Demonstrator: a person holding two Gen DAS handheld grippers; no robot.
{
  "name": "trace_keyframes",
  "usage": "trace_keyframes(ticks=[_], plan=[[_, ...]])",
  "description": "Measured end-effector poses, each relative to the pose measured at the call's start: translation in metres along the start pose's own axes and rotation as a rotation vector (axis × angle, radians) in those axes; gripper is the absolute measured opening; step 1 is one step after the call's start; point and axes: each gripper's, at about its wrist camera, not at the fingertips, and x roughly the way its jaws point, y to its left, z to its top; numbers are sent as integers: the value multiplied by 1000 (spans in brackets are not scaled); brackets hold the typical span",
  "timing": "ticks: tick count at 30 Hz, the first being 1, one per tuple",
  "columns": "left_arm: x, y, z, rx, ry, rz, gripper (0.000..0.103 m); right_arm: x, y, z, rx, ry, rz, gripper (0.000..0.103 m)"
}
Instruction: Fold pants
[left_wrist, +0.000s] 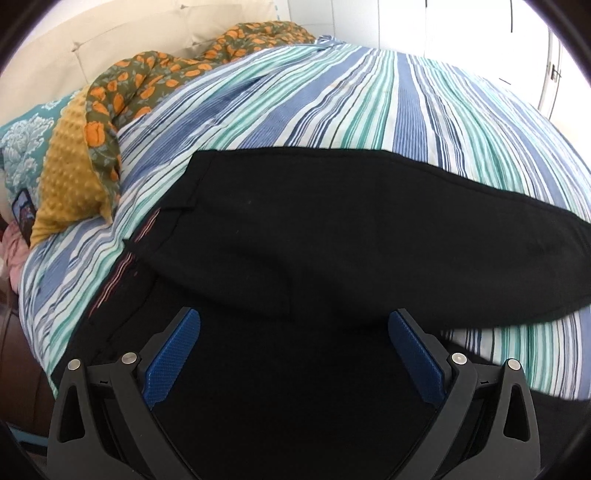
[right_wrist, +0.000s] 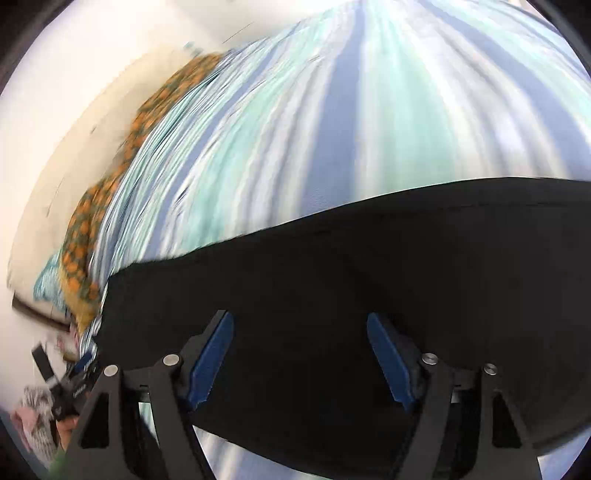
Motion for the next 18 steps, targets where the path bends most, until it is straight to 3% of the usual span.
trace_keyframes(ticks=[3,5,7,10,12,16,18], plan=[[-9,2,-23,9,39,-9,102,-83,-110,2,142,-102,-271,77],[-21,-4,-36,22,48,-30,102,-131,-153,-12,213,-123,-427,80],[-40,-17,-48,43,41,-86,102,-172,-162,-38,210,-157,-463,80],[-68,-46,-67,88,33,-205,102,-220,-128,-102,165,-217,-295,85],[-80,-71,-79,136,48,-298,102,-233,-91,-154,143,-211,-154,94],[-85,-117,-109,276,101,-368,102,-206,-14,-255,121,-131,40,98],[-78,-126,-122,323,156,-347,102,-181,13,-291,119,-72,51,98]])
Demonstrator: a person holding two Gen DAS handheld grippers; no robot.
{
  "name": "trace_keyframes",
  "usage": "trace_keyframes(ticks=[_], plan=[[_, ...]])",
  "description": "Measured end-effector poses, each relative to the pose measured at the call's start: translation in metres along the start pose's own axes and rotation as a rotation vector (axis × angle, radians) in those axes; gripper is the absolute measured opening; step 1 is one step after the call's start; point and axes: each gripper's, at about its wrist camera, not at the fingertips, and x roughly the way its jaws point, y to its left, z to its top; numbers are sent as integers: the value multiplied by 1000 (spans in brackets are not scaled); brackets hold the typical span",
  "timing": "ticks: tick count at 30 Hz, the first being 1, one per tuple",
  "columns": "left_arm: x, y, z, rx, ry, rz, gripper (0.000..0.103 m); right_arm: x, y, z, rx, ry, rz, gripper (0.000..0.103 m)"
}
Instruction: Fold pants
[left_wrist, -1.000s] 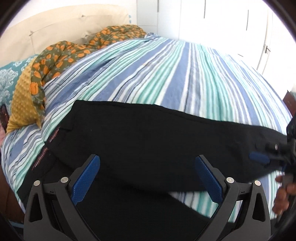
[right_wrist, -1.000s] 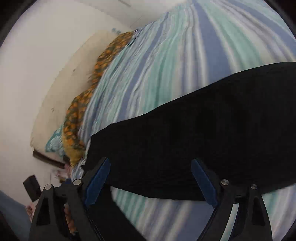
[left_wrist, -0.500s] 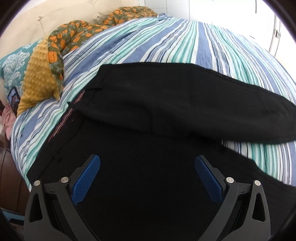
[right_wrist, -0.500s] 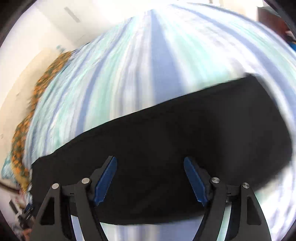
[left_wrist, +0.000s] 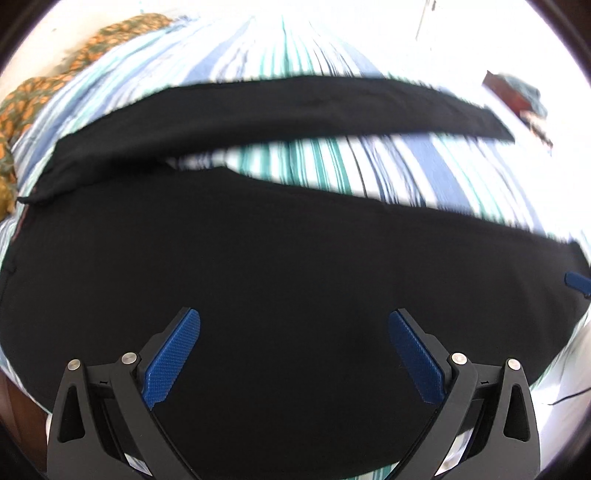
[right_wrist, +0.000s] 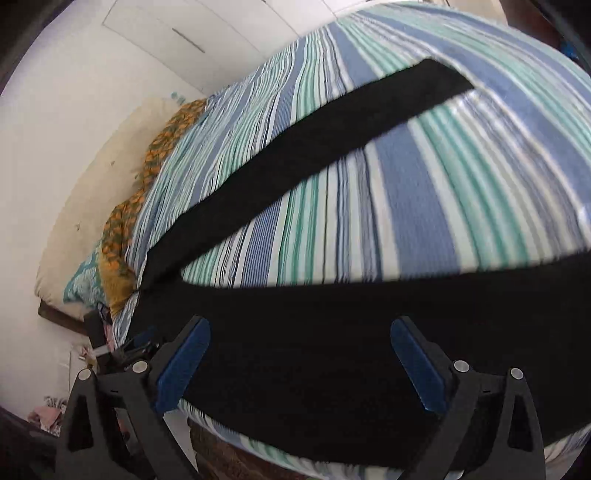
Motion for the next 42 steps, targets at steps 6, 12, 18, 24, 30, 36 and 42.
trace_keyframes(ticks=[6,12,18,24,30,36,42], plan=[[-15,34,-19,-3,-5,85,102,35,12,-53,-35,87,-135,98],[-45,124,-2,-164,-97,174,102,36,35,-17,-46,138,-227,98],[-47,217,40,-357,-206,225,102,94,124,12,-108,226,-62,98],[29,276,45,-471,-93,238,102,182,244,55,-293,280,47,98],[37,259,35,-417,-179,317,103,277,309,89,-482,326,-8,98],[36,261,33,-425,-191,305,103,347,285,131,-547,307,-94,98],[38,261,32,-417,-196,318,103,328,172,194,-426,234,-234,98]])
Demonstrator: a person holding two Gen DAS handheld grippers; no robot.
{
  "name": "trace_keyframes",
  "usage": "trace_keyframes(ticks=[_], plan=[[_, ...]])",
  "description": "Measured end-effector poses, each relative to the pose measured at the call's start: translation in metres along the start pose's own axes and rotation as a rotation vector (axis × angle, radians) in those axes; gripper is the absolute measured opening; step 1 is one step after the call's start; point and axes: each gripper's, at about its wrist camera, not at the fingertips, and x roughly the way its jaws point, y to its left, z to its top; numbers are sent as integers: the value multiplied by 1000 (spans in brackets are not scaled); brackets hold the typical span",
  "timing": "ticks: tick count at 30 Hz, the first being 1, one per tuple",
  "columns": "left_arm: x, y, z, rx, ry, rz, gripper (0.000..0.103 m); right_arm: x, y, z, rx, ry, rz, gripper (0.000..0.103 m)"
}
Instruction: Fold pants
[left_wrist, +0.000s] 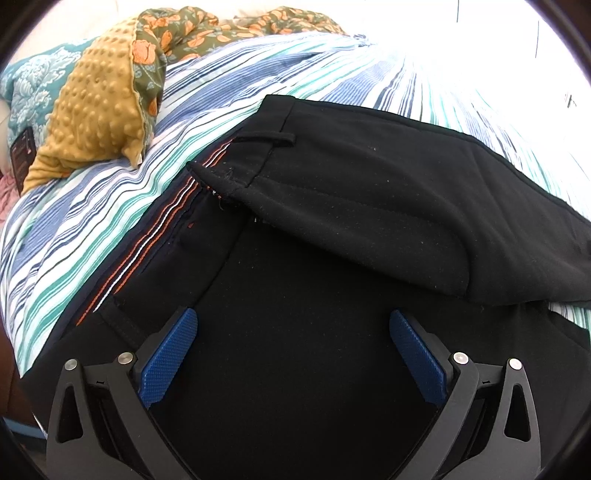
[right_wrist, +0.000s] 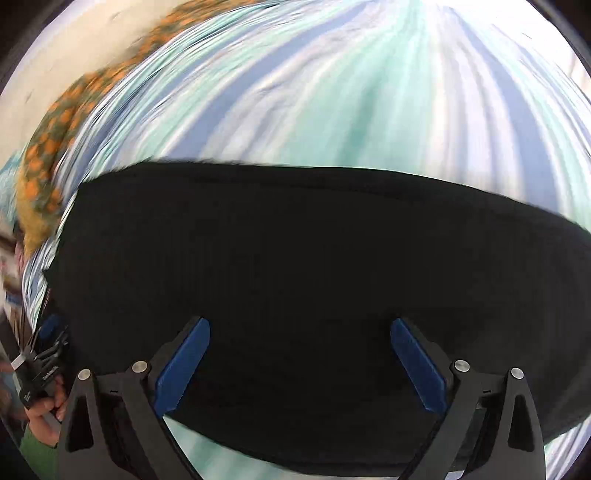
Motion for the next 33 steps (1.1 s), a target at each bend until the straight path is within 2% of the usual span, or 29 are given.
trace_keyframes(ticks=[4,9,14,16,18,19,21,25,28,29,30,31,32,33], plan=[[3,-2,1,6,-3,10,103,-38,-116,-12,109,-74,-81,98],[4,-2,1,9,-5,16,103,-85,-247,-39,248,-100,-265,98],[4,-3,0,14,-15,26,103,-148,-352,-59,395,-131,-459,98],[5,-5,-1,18,-15,34,103,-182,-388,-61,485,-218,-471,98],[5,-6,-1,22,-16,42,103,-204,-421,-63,586,-286,-397,103],[5,-6,-1,24,-17,44,103,-207,-435,-64,628,-290,-354,103],[5,-6,-1,23,-21,46,103,-200,-447,-59,658,-264,-293,103],[6,-7,-1,28,-21,53,103,-163,-421,-39,532,-216,-209,103],[7,-7,-1,28,-22,53,103,-131,-403,-36,428,-117,-246,102],[7,-7,-1,29,-23,53,102,-127,-394,-35,408,-105,-261,87],[7,-7,-1,29,-24,53,102,-126,-393,-39,402,-108,-254,59],[8,-7,-1,28,-24,52,102,-131,-389,-41,408,-118,-267,47],[8,-7,-1,27,-23,51,103,-138,-388,-44,416,-132,-280,18],[7,-7,-1,27,-23,51,102,-149,-388,-51,422,-152,-274,5]])
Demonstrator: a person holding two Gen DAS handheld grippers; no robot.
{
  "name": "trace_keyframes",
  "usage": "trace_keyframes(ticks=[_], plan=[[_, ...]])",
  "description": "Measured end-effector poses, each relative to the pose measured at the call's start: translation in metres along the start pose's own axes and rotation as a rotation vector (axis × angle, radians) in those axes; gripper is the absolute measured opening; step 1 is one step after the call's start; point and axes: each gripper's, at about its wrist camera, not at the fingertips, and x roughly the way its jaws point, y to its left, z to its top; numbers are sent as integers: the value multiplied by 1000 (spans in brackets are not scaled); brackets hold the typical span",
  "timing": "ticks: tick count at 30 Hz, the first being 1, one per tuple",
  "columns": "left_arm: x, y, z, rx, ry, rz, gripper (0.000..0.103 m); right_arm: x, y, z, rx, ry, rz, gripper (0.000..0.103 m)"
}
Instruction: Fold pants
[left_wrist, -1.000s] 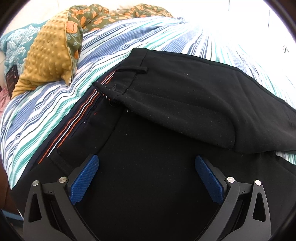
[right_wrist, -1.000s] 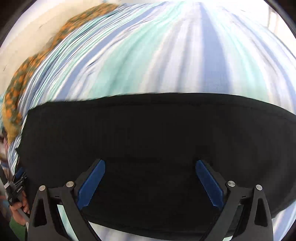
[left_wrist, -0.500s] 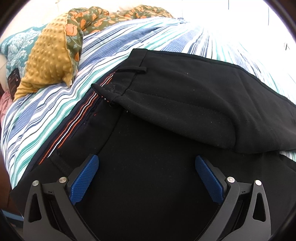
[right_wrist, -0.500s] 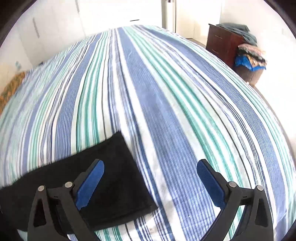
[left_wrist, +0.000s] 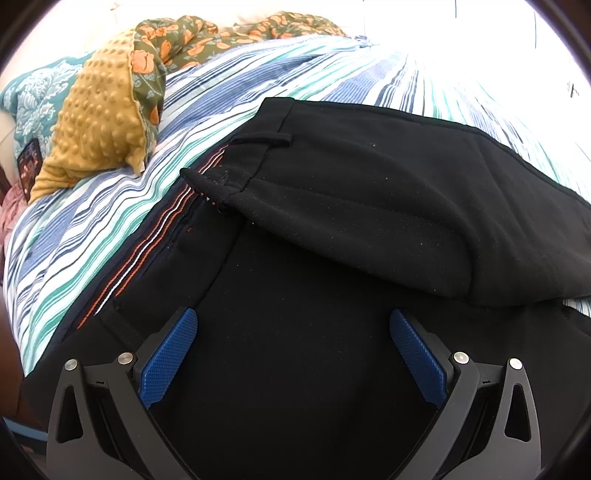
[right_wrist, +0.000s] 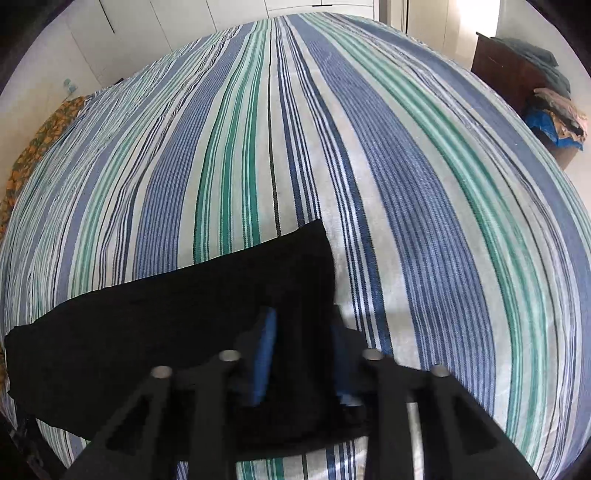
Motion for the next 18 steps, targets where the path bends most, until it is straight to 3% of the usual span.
trace_keyframes(ticks=[6,9,12,15,18], plan=[[1,-1,0,6,3,8,102,-95,6,-43,-101,-102,85,5],[0,-1,0,10,4,13,102,-149,9,-91,-153,-149,111,5],[1,-1,0,16,6,19,102,-179,5,-144,-120,-172,116,5],[2,-1,0,22,9,24,102,-185,-15,-201,-36,-152,97,5],[3,0,0,26,12,27,102,-164,-28,-243,39,-72,53,5]])
